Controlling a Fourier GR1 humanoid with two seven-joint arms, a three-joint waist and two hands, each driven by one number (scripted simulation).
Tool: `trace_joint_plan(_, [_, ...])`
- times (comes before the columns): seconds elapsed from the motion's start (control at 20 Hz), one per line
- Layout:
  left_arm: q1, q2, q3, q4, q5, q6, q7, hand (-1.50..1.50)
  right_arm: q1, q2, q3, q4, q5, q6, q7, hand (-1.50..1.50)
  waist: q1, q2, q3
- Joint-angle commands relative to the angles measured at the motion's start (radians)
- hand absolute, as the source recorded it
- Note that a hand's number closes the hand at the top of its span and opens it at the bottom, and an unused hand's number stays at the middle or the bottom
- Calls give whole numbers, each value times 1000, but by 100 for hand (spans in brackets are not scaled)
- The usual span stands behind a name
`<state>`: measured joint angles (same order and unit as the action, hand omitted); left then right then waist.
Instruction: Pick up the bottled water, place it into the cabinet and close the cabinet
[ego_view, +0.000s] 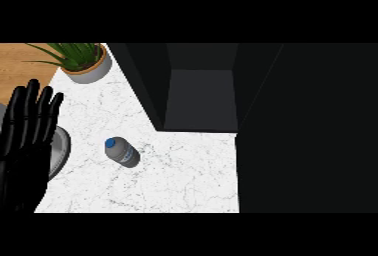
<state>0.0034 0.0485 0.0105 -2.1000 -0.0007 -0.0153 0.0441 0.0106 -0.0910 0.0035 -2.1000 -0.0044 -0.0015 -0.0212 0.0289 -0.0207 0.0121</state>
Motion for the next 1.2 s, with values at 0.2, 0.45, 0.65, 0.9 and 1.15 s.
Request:
trace_joint_plan(0.2, [-100, -27, -133, -21, -119, 19, 34, -150, 49, -26, 33, -121, 28, 39, 33, -150, -37, 19, -12])
trace_joint_plan(0.45, [123, -48, -219, 27, 150, 212, 192, -150, 195, 86, 111, -56, -231, 75, 168, -150, -41, 19, -12])
trace_joint_plan(0.65, [225, -48, -275, -71, 137, 252, 206, -150, 271, 47, 76, -142, -324, 102, 235, -150, -28, 17, -12])
trace_joint_plan(0.9, [316, -48, -376, -123, 57, 270, 185, -150, 329, 44, 52, -149, -368, 141, 189, -150, -27, 19, -12])
trace_joint_plan(1.15, [458, -18, -371, -156, 121, 215, 80, -150, 473, 66, 100, -245, -347, 169, 151, -150, -29, 18, -12])
